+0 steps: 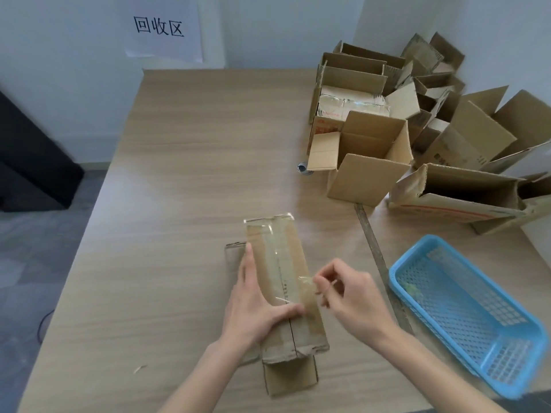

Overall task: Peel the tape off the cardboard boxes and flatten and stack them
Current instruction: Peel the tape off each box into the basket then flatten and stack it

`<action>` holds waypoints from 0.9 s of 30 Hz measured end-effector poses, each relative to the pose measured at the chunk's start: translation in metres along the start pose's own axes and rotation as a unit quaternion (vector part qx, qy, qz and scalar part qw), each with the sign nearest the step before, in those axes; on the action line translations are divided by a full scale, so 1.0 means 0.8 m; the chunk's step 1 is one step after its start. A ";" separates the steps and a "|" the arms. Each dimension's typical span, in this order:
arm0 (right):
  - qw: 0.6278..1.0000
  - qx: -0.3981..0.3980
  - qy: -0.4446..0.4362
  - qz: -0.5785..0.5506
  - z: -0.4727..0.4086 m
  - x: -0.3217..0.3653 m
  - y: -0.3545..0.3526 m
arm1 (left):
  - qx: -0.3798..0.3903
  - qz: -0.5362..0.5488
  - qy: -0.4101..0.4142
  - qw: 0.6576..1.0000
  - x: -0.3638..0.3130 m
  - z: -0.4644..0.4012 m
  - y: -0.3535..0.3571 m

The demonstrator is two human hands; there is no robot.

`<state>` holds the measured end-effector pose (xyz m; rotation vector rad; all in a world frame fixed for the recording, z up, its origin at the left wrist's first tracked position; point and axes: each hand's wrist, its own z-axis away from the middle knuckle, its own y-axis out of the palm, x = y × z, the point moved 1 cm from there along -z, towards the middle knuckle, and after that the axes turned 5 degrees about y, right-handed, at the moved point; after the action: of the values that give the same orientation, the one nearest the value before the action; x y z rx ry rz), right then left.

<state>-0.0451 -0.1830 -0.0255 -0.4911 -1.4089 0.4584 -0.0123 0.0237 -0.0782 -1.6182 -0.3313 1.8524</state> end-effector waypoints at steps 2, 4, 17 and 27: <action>0.995 -0.093 0.033 -0.028 -0.027 0.007 -0.021 | 0.071 -0.039 0.045 0.996 0.000 -0.004 -0.002; 0.979 -0.181 0.068 -0.066 -0.058 0.013 -0.052 | 0.138 -0.044 0.077 0.986 0.000 -0.009 -0.002; 0.967 0.065 -0.131 0.210 -0.032 -0.023 -0.020 | 0.210 -0.030 0.116 0.970 -0.006 -0.024 -0.005; 0.981 -0.035 -0.078 0.176 -0.061 -0.001 -0.018 | 0.243 -0.021 0.091 0.966 -0.002 -0.030 -0.007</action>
<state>0.0036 -0.1980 -0.0225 -0.7809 -1.4977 0.7469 0.0120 0.0220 -0.0784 -1.4064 0.1609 1.5786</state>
